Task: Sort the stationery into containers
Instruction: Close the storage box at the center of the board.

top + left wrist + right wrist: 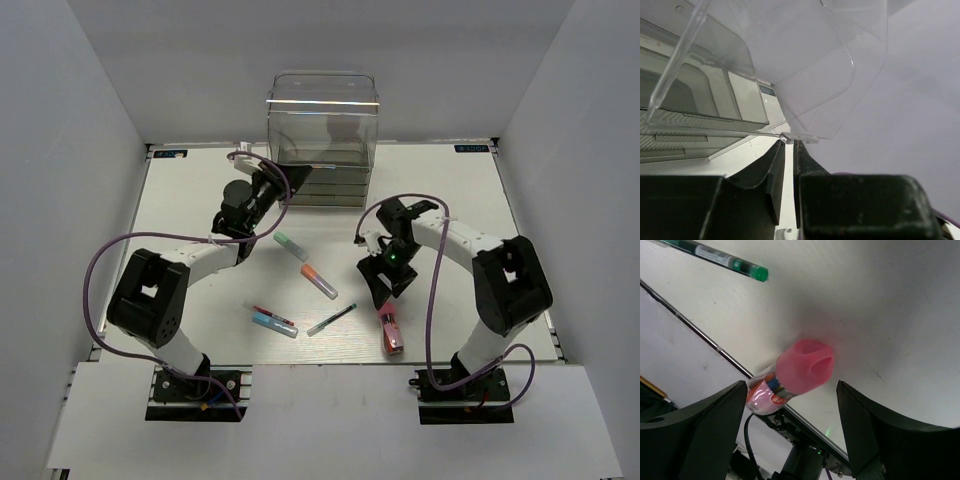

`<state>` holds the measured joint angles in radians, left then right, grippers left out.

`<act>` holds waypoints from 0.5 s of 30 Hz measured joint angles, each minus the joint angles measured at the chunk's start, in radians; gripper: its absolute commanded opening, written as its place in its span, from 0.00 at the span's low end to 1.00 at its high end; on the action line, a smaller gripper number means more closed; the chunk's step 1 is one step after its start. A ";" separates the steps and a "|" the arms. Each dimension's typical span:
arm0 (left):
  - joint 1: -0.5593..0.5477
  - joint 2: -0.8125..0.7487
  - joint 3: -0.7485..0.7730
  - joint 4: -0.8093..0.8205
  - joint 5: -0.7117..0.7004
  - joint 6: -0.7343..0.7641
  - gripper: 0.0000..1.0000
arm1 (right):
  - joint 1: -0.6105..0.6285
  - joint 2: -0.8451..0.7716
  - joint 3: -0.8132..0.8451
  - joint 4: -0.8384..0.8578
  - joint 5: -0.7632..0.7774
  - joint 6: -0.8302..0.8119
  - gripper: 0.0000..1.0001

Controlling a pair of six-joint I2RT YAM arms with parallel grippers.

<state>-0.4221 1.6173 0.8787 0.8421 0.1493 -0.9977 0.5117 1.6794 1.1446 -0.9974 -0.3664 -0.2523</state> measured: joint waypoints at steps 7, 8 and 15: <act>0.000 -0.020 -0.021 0.006 -0.001 0.004 0.06 | 0.019 0.092 0.000 -0.001 0.036 0.049 0.77; 0.000 -0.023 -0.022 0.009 -0.002 0.004 0.06 | 0.019 0.094 0.000 -0.001 0.045 0.057 0.75; 0.007 -0.051 -0.032 0.034 -0.003 0.007 0.06 | 0.032 0.115 0.013 -0.006 0.089 0.096 0.74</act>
<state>-0.4152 1.5661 0.8463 0.8761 0.1459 -0.9905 0.5438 1.7943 1.1576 -1.0031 -0.2779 -0.1562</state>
